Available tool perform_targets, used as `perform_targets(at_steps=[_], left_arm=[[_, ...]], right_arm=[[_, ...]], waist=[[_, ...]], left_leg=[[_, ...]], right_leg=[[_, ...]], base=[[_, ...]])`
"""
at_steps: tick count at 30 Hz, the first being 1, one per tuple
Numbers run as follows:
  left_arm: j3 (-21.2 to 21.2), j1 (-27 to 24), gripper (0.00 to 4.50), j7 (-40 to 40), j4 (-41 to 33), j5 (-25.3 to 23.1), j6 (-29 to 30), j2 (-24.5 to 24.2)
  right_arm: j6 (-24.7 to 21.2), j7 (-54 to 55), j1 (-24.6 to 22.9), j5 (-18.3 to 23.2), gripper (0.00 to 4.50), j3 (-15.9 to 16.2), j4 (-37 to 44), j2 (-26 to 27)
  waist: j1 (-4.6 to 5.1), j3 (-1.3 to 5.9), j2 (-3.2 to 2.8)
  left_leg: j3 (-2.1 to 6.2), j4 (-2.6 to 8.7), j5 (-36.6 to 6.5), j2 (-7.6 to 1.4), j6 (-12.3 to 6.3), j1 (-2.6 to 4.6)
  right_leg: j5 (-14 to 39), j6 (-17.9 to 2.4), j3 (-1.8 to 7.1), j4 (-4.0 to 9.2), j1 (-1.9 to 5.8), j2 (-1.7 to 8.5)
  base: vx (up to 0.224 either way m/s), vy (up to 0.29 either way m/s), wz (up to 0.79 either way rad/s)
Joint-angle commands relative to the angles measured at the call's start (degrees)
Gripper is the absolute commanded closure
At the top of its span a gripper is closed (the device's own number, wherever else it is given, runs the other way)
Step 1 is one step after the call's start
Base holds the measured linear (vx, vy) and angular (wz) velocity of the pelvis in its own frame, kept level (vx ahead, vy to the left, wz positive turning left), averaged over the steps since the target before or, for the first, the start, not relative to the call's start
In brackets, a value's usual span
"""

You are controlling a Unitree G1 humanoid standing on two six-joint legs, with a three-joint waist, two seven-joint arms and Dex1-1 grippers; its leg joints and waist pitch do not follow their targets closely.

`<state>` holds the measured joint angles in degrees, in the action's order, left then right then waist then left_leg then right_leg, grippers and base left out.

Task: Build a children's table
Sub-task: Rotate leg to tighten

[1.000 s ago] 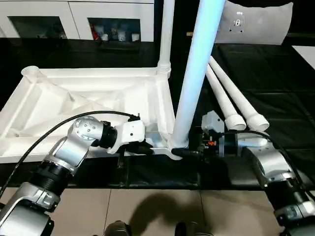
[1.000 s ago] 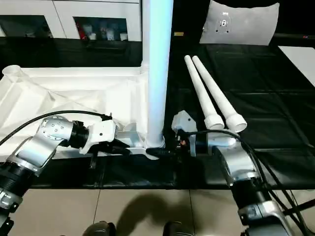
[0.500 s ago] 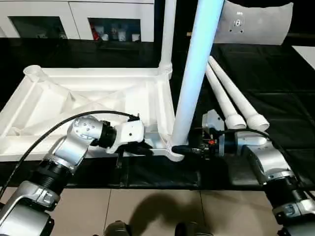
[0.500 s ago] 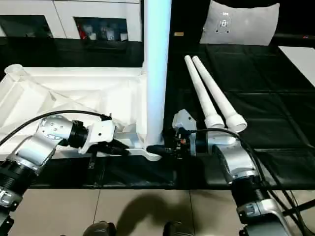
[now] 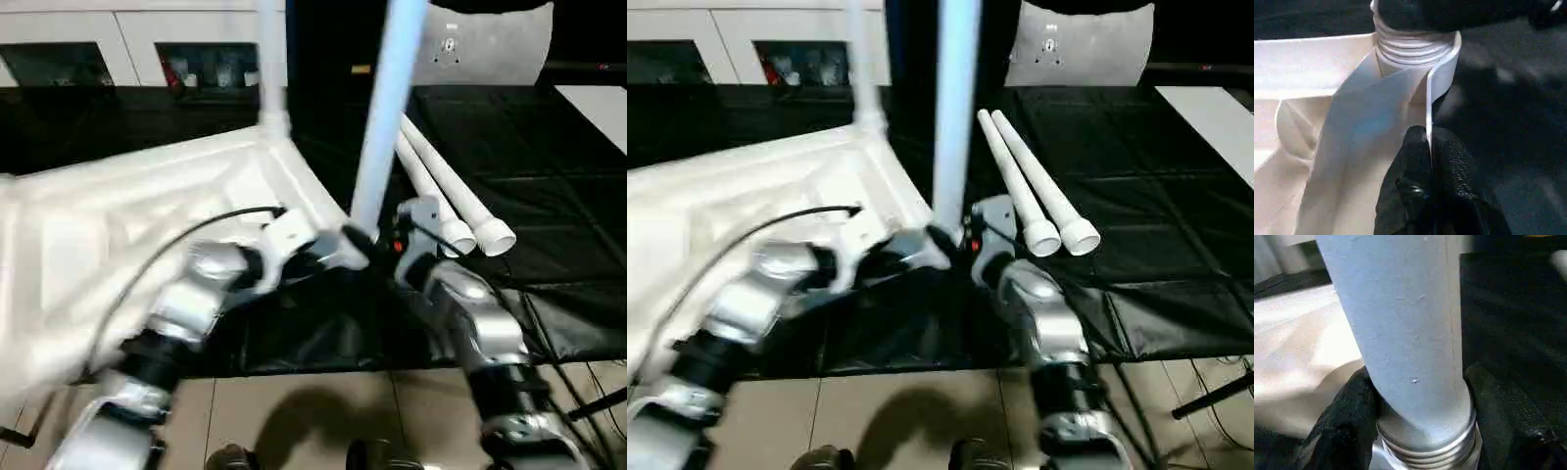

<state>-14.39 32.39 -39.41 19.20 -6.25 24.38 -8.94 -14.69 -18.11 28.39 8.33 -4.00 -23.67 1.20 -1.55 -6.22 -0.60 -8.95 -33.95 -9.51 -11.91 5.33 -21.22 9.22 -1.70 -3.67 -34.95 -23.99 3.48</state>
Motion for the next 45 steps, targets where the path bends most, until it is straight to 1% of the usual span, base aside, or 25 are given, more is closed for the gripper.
perform_targets(at_steps=[1,2,3,4,7,10,16,20,22,23,24,25,26,28,32,34,35,36,37,39,40,41,42,44,45], left_arm=[[0.13,4.39,4.50,4.35,-2.05,1.19,-2.45,3.57],[-0.40,4.45,4.50,4.17,-2.13,0.77,-2.92,3.58],[-0.47,4.45,4.50,4.16,-2.15,0.72,-2.97,3.58],[-0.70,4.30,4.50,3.52,-2.80,0.15,-2.87,3.32],[-1.01,4.33,4.50,2.39,-2.51,-0.07,-4.18,2.07],[-0.99,4.65,4.50,0.52,-0.10,-0.62,-7.21,-1.00],[-0.27,6.11,4.50,0.98,3.42,-0.91,-10.25,-2.31],[1.06,8.76,4.50,4.38,9.09,-0.83,-13.43,-1.72],[1.57,9.38,4.50,5.50,10.20,-0.66,-13.65,-1.30],[3.36,10.50,4.22,6.70,12.00,0.86,-13.94,-0.08],[3.36,10.50,4.22,6.70,12.00,0.86,-13.94,-0.08],[4.47,11.08,4.06,7.11,12.85,1.92,-14.63,0.61],[5.22,11.56,3.92,7.39,13.68,2.65,-15.33,1.06],[5.93,12.50,3.84,7.56,15.15,3.53,-16.95,1.63],[6.78,13.51,3.58,9.32,16.24,4.27,-18.86,2.12],[7.67,13.02,3.58,9.13,14.62,4.86,-17.57,1.82],[7.95,12.07,3.58,8.84,12.41,4.58,-16.18,0.59],[8.30,10.55,3.58,8.40,9.27,4.15,-14.03,-1.36],[8.30,10.55,3.58,8.40,9.27,4.15,-14.03,-1.36],[8.55,7.58,3.58,7.18,4.00,3.44,-11.50,-4.83],[8.59,7.19,3.58,7.04,3.32,3.41,-11.14,-5.23],[9.15,4.77,3.58,6.32,-1.17,3.46,-8.27,-7.47],[9.15,4.77,3.58,6.32,-1.17,3.46,-8.27,-7.47],[10.21,1.93,3.58,5.51,-6.64,3.84,-4.26,-9.87],[10.21,1.93,3.58,5.51,-6.64,3.84,-4.26,-9.87]], right_arm=[[-1.42,0.24,0.19,0.98,2.04,5.18,-2.52,4.97],[-1.58,1.33,0.60,1.35,2.04,4.07,-3.16,5.23],[-1.61,1.46,0.65,1.41,2.04,3.92,-3.24,5.26],[-0.50,2.12,0.67,0.75,1.48,3.00,-3.16,5.05],[0.06,1.79,0.33,0.47,1.28,2.61,-2.65,4.12],[1.56,0.02,-1.29,0.34,0.96,1.73,-0.78,1.34],[5.57,-2.33,-3.81,0.29,0.45,1.10,1.92,-2.48],[3.64,-4.41,-7.68,4.14,0.09,-2.81,8.42,-5.12],[3.40,-4.75,-8.28,4.83,0.03,-3.42,9.45,-5.45],[2.70,-5.83,-9.47,6.98,0.00,-4.47,11.90,-5.66],[2.70,-5.83,-9.47,6.98,0.00,-4.47,11.90,-5.66],[2.29,-6.26,-10.30,7.78,0.00,-4.55,13.48,-5.74],[2.14,-6.51,-10.90,8.38,0.00,-4.43,14.52,-5.89],[1.97,-6.43,-12.02,8.38,0.00,-3.73,16.02,-6.12],[0.40,-5.47,-13.38,7.77,0.00,-2.54,18.27,-5.75],[-0.83,-6.42,-13.76,8.00,0.00,-1.66,19.18,-5.95],[-1.40,-8.00,-14.20,7.52,0.00,-0.02,20.17,-6.73],[-2.13,-9.63,-14.73,6.29,0.00,2.30,21.22,-7.94],[-2.13,-9.63,-14.73,6.29,0.00,2.30,21.22,-7.94],[-2.57,-10.44,-15.09,4.15,0.00,5.34,22.30,-9.45],[-2.64,-10.45,-15.07,3.98,0.00,5.61,22.38,-9.56],[-2.95,-10.74,-14.13,3.88,0.00,6.50,22.38,-9.54],[-2.95,-10.74,-14.13,3.88,0.00,6.50,22.38,-9.54],[-3.36,-11.75,-11.71,4.54,0.00,6.89,21.50,-9.30],[-3.36,-11.75,-11.71,4.54,0.00,6.89,21.50,-9.30]], waist=[[-0.03,5.46,-0.20],[-0.31,5.76,-0.33],[-0.31,5.76,-0.33],[-0.46,5.84,-0.30],[-0.57,6.08,-0.53],[-0.51,6.03,-0.70],[-0.64,5.97,-0.64],[-0.95,6.34,-0.55],[-1.06,6.38,-0.44],[-0.88,6.38,-0.29],[-1.13,6.50,-0.33],[-0.99,6.49,-0.22],[-1.26,6.61,-0.47],[-1.22,6.34,-0.30],[-1.14,6.03,-0.15],[-1.14,6.05,-0.20],[-1.10,6.00,-0.35],[-1.02,6.12,-0.33],[-0.89,6.10,-0.41],[-0.62,6.03,-0.58],[-0.53,5.77,-0.44],[-0.38,5.49,-0.78],[-0.23,5.42,-0.80],[-0.16,5.08,-0.84],[-0.16,5.08,-0.84]], left_leg=[[-0.45,3.49,-10.98,-0.11,-1.32,0.20],[-0.53,3.43,-9.69,-0.09,-1.99,0.21],[-0.53,3.43,-9.69,-0.09,-1.99,0.21],[-0.58,3.40,-8.33,-0.06,-2.66,0.02],[-0.49,3.34,-6.90,-0.16,-3.24,-0.08],[-0.48,3.43,-9.36,-0.19,-2.77,0.12],[-0.52,3.38,-10.45,-0.13,-2.03,0.13],[-0.44,3.24,-9.16,-0.13,-2.79,0.06],[-0.55,3.10,-8.41,0.05,-3.21,0.00],[-0.59,3.01,-7.76,0.23,-3.80,-0.31],[-0.63,2.88,-7.84,0.18,-3.97,-0.03],[-0.56,2.87,-7.65,0.17,-4.12,-0.22],[-0.64,2.72,-7.96,0.08,-4.49,0.06],[-0.60,2.90,-8.27,0.18,-4.56,-0.17],[-0.63,3.03,-11.19,0.31,-3.77,0.18],[-0.67,2.99,-11.33,0.42,-3.68,0.16],[-0.51,3.13,-11.39,0.30,-3.52,0.06],[-0.34,3.21,-11.26,0.10,-3.38,-0.03],[-0.28,3.27,-11.23,0.05,-3.39,-0.20],[-0.37,3.21,-11.81,0.01,-3.21,0.08],[-0.24,3.34,-11.68,-0.09,-2.99,-0.12],[-0.28,3.39,-12.80,-0.23,-2.75,0.25],[-0.28,3.54,-12.77,-0.19,-2.96,0.02],[-0.22,3.70,-14.45,-0.31,-2.63,0.28],[-0.22,3.70,-14.45,-0.31,-2.63,0.28]], right_leg=[[16.31,-9.87,2.38,4.85,3.36,3.21],[13.10,-10.34,2.47,4.58,3.60,3.24],[13.10,-10.34,2.47,4.58,3.60,3.24],[9.98,-10.91,2.52,4.25,3.88,3.19],[7.00,-11.72,2.49,3.89,4.12,3.25],[9.76,-11.53,2.44,4.20,4.17,3.32],[12.13,-10.71,2.41,4.52,4.20,3.30],[10.48,-10.28,2.46,4.24,4.41,3.24],[9.39,-10.41,2.43,4.27,4.46,3.09],[8.65,-11.00,2.33,4.29,4.69,3.12],[8.78,-10.98,2.36,4.36,4.52,3.20],[8.73,-11.13,2.37,4.23,4.62,3.26],[9.68,-11.40,2.31,4.59,4.44,3.35],[11.14,-11.42,2.11,4.75,4.47,3.18],[20.58,-8.17,1.88,5.49,4.14,3.16],[22.46,-7.41,1.90,5.78,4.14,3.19],[23.35,-6.44,1.84,5.83,4.08,3.11],[22.36,-6.43,1.85,5.51,4.19,3.14],[21.85,-6.57,1.85,5.42,4.19,3.12],[21.31,-6.84,1.95,5.39,3.76,3.07],[20.78,-7.09,1.96,5.20,3.77,3.16],[20.91,-7.63,2.07,5.15,3.28,3.13],[20.88,-7.66,2.01,5.23,3.40,2.98],[21.64,-7.93,2.01,5.21,3.00,2.96],[21.64,-7.93,2.01,5.21,3.00,2.96]], base=[[0.000,0.000,0.00],[0.000,0.000,0.00],[0.000,0.000,0.00],[0.000,0.000,0.00],[0.000,0.000,0.00],[0.000,0.000,0.00],[0.000,0.000,0.00],[0.000,0.000,0.00],[0.000,0.000,0.00],[0.000,0.000,0.00],[0.000,0.000,0.00],[0.000,0.000,0.00],[0.000,0.000,0.00],[0.000,0.000,0.00],[0.000,0.000,0.00],[0.000,0.000,0.00],[0.000,0.000,0.00],[0.000,0.000,0.00],[0.000,0.000,0.00],[0.000,0.000,0.00],[0.000,0.000,0.00],[0.000,0.000,0.00],[0.000,0.000,0.00],[0.000,0.000,0.00],[0.000,0.000,0.00]])
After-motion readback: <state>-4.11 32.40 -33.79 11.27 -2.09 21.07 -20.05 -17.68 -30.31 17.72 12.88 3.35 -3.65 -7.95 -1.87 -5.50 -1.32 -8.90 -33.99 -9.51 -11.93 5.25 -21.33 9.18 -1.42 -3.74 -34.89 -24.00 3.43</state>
